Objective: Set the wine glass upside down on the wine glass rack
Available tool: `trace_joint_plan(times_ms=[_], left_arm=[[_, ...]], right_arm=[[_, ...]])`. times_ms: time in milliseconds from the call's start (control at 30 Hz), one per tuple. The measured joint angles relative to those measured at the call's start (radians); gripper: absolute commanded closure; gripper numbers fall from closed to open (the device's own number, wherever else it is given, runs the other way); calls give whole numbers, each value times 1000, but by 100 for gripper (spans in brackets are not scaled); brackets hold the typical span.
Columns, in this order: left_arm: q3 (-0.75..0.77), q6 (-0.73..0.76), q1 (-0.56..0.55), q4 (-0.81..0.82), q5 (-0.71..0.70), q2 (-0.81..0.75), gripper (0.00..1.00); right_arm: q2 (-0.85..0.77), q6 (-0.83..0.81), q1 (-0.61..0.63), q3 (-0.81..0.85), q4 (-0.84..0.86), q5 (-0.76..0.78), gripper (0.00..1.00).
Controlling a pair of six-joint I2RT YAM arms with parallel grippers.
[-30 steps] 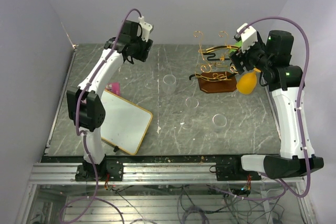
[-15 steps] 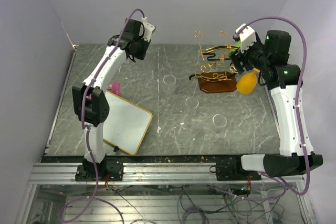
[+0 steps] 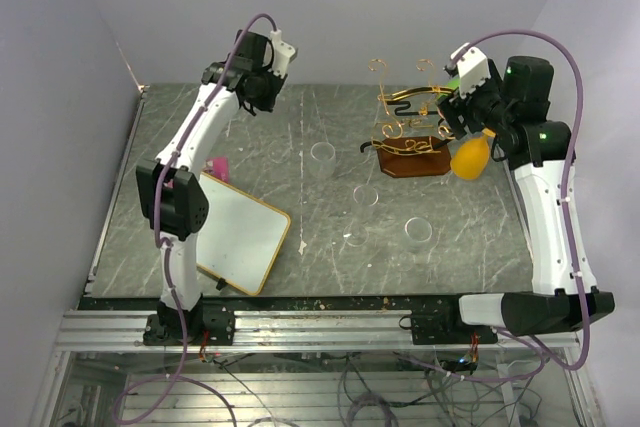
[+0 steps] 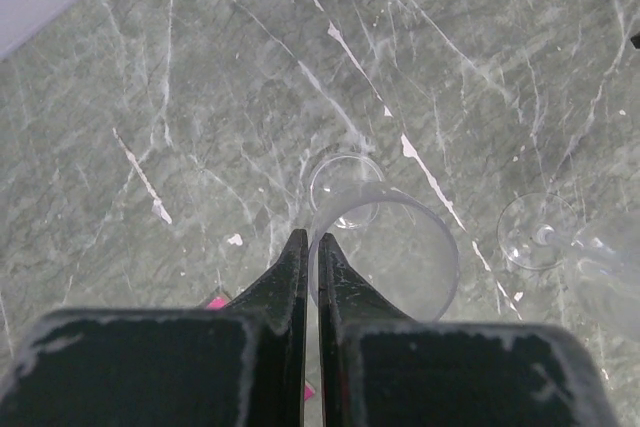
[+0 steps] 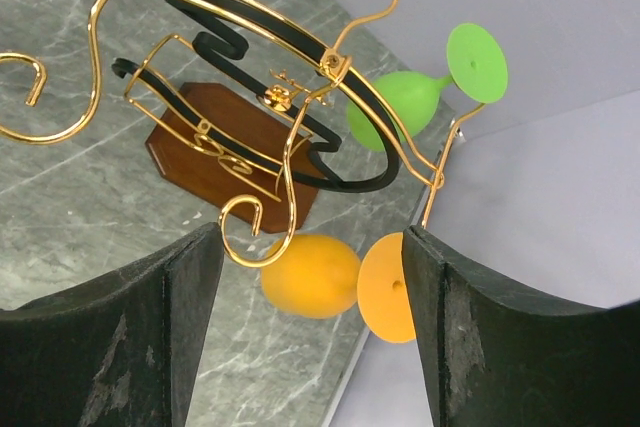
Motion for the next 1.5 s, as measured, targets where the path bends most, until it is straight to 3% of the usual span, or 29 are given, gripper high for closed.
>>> trace_joint_plan(times_ms=[267, 533, 633, 933, 1167, 1500], left_arm=[[-131, -5, 25, 37, 18, -216, 93], [-216, -39, 51, 148, 45, -536, 93], [-209, -66, 51, 188, 65, -581, 93], [-160, -210, 51, 294, 162, -597, 93], [-160, -322, 51, 348, 230, -620, 93], [-161, -426, 51, 417, 330, -651, 93]], right_arm=[[42, 53, 0, 39, 22, -29, 27], [52, 124, 0, 48, 65, -304, 28], [73, 195, 2, 61, 126, -418, 28], [133, 515, 35, 24, 443, -657, 31], [186, 772, 64, 24, 631, -674, 32], [233, 1057, 116, 24, 750, -688, 34]])
